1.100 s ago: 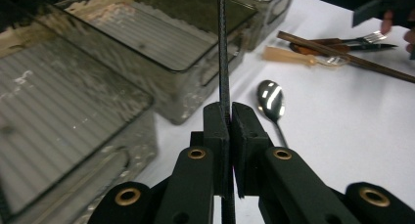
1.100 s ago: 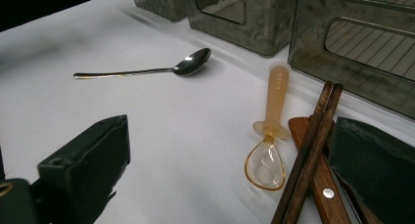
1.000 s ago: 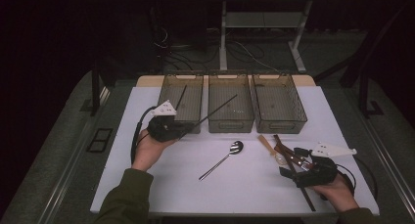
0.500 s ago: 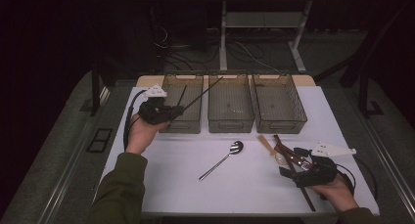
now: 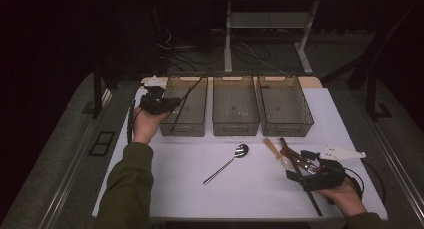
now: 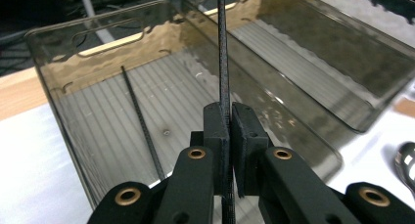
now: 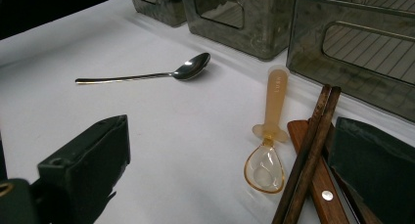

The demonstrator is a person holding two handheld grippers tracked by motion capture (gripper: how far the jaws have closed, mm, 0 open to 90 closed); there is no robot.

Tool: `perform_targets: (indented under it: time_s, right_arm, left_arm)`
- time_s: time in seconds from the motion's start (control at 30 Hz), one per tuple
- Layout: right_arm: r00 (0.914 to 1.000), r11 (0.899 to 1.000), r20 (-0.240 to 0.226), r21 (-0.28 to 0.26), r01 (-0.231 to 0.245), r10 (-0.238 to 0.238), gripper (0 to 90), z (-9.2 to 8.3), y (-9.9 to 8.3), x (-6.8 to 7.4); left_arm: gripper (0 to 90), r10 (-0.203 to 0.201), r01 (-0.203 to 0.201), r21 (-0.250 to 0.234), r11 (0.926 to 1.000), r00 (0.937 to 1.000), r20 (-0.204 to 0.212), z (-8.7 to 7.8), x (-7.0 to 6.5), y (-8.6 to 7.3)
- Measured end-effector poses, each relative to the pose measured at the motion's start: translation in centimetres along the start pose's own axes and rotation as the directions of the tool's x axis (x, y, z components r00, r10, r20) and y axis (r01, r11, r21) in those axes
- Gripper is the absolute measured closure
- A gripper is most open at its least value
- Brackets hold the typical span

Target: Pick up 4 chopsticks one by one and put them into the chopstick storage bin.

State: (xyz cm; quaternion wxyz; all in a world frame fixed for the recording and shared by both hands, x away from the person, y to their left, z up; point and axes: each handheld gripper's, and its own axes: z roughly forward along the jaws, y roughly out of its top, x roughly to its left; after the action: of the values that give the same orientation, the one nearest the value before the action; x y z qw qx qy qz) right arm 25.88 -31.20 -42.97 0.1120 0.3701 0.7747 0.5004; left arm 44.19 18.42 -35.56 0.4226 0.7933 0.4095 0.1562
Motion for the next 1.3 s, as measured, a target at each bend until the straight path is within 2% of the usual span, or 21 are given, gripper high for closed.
perform_targets:
  time_s: [0.07,0.17,0.4,0.53,0.63,0.7,0.8,0.87,0.97,1.03,1.17,1.3]
  right_arm:
    - [1.0,1.0,0.001,-0.004,-0.004,0.004,2.1,0.0,0.0,0.0]
    - [1.0,1.0,0.003,-0.01,-0.003,0.003,2.1,-0.1,0.0,0.1]
    - [1.0,1.0,-0.001,-0.012,0.0,0.0,2.1,-0.2,0.1,0.1]
    - [1.0,1.0,0.0,-0.011,-0.003,0.003,2.0,-0.1,0.1,0.0]
    - [1.0,1.0,0.0,-0.008,-0.002,0.002,2.1,-0.1,0.1,0.1]
    - [1.0,1.0,0.0,-0.012,-0.001,0.001,2.0,-0.1,0.1,0.1]
    - [1.0,1.0,0.0,-0.01,0.001,-0.001,2.0,-0.1,0.1,0.1]
    - [1.0,1.0,-0.001,-0.006,0.001,-0.001,2.1,-0.1,0.1,0.1]
    - [1.0,1.0,-0.003,-0.007,0.001,-0.001,2.0,-0.1,0.1,0.1]
    - [1.0,1.0,-0.003,-0.007,0.002,-0.002,2.0,-0.1,0.1,0.0]
    - [1.0,1.0,-0.003,-0.008,0.002,-0.002,2.0,-0.1,0.1,0.1]
    - [1.0,1.0,-0.002,-0.006,0.001,-0.001,2.1,0.0,0.1,0.0]
  left_arm:
    - [85.3,-0.024,0.024,0.01,0.9997,0.9993,-0.027,0.4,0.1,0.0]
    - [85.3,-0.04,0.041,0.028,0.9988,0.9969,-0.067,1.0,0.0,0.0]
    - [85.3,-0.102,0.11,0.073,0.9912,0.9888,-0.109,2.2,0.7,-0.4]
    - [85.3,-0.089,0.105,0.12,0.9871,0.9875,-0.13,2.9,0.7,-0.7]
    - [85.2,-0.099,0.117,0.134,0.984,0.9858,-0.136,3.1,0.8,-0.8]
    - [85.2,-0.091,0.114,0.15,0.9821,0.9845,-0.15,3.2,0.8,-0.9]
    - [85.2,-0.102,0.129,0.169,0.9771,0.9816,-0.162,3.3,1.1,-1.3]
    - [85.1,-0.122,0.149,0.173,0.9736,0.9803,-0.155,3.4,1.3,-1.6]
    - [83.2,-0.137,0.163,0.147,0.9755,0.9755,-0.172,3.3,1.4,-1.6]
    - [77.0,-0.134,0.159,0.143,0.9768,0.9756,-0.174,3.3,1.3,-1.5]
    - [71.0,-0.102,0.124,0.141,0.9822,0.9831,-0.152,3.2,1.1,-1.4]
    - [65.3,-0.081,0.097,0.118,0.9883,0.9881,-0.131,2.7,0.9,-1.3]
